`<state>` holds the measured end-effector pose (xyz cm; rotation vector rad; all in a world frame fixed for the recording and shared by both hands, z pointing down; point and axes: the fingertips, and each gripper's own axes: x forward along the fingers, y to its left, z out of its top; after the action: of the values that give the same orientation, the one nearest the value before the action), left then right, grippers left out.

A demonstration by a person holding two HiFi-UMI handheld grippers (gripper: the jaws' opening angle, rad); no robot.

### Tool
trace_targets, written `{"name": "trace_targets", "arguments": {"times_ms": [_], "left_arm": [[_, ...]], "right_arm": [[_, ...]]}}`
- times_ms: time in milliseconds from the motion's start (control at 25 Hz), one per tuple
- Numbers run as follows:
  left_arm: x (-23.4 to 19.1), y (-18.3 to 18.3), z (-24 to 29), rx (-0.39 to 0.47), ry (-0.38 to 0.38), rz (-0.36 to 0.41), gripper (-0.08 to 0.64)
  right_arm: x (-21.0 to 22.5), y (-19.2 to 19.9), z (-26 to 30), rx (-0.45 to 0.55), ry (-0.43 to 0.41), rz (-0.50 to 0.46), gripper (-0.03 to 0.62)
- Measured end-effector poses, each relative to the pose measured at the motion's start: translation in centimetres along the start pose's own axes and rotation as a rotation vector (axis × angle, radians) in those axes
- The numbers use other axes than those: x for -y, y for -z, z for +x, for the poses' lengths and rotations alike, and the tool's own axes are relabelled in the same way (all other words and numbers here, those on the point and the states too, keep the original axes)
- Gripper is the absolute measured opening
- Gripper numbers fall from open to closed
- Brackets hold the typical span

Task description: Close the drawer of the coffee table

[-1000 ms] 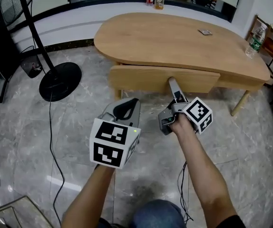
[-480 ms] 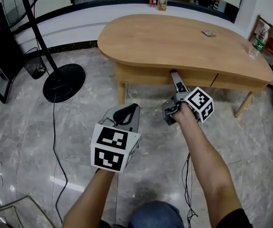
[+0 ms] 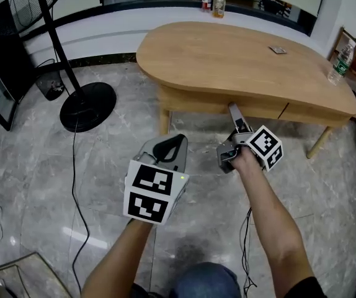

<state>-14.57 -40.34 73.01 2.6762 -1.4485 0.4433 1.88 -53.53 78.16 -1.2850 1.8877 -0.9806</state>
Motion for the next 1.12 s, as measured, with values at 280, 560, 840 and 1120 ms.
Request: {"name": "trace_targets", "arguments": {"times_ms": [280,560,840,1120], "left_arm": [[-0.4,-4.5,-1.2,-0.006,0.014,0.027,0.002],[-1.1,-13.6,-5.4,-0.014,0.026,-0.032,0.002],[-1.4,-27.4,-10.6,-0.016,0.049,-0.074,0.002],[-2.4,-43.0,-17.6,0.005,0.038,-0.073,0.002]], "right_arm": [[-5.1,-0.5,-3.5,-0.089,0.012,-0.104,0.296],[-15.1,-4.0,-6.0,-0.192,0.052,-0.206,0.238],[-31.0,-9.1,-7.4,-0.292,0.008,-0.335,0.168],[-49.3,-16.3,-8.7,-0.326,-0.043,-0.502,0.100]]}}
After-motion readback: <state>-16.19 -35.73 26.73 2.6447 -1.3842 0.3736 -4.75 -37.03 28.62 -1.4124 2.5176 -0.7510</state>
